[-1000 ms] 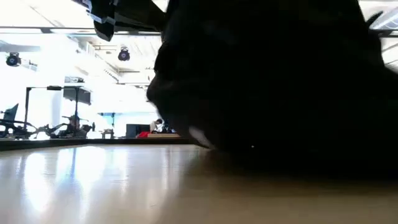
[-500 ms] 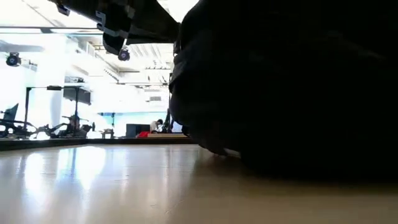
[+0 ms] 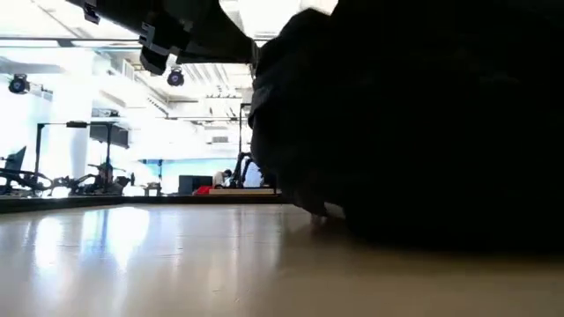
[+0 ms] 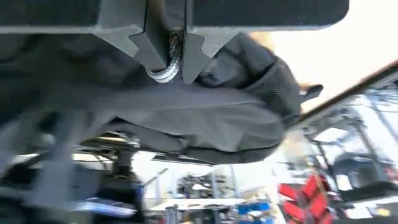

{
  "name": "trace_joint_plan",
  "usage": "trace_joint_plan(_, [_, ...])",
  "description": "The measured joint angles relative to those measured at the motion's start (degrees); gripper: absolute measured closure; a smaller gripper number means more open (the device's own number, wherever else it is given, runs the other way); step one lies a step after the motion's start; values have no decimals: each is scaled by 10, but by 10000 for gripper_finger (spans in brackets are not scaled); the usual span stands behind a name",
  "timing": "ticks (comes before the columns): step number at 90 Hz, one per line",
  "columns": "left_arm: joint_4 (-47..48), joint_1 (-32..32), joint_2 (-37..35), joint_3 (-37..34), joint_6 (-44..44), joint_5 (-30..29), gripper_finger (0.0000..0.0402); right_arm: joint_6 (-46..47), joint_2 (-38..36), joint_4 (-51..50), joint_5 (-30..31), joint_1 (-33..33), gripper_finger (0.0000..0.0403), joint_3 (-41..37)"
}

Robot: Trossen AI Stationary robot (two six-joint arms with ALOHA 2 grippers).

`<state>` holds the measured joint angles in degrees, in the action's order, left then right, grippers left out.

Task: Unpack backpack
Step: Open the black backpack

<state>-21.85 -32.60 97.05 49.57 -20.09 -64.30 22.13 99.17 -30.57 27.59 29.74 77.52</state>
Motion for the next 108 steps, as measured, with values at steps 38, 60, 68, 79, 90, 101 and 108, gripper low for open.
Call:
trace_joint_plan(38, [61,148,0,-26,-35,80,400,-48,-55,-107,-28,113,401,1])
trace_joint_plan(60, [50,194,-2,-62,-45,146,400,-32,-115,-137,80,171,402,1])
trace_joint_plan(68, [20,189,-9,-63,13,186,394,-7,-135,-156,114,168,402,1])
trace_joint_plan(79, [10,160,-41,-36,117,228,369,5,-153,-162,133,136,402,1])
trace_joint_plan(90, [73,127,-81,8,238,218,337,5,-173,-161,137,81,403,1])
trace_joint_plan(101, [138,101,-112,75,302,170,302,4,-190,-161,70,-3,403,1])
trace_joint_plan(108, [161,91,-115,112,305,174,282,3,-195,-156,12,-66,403,1])
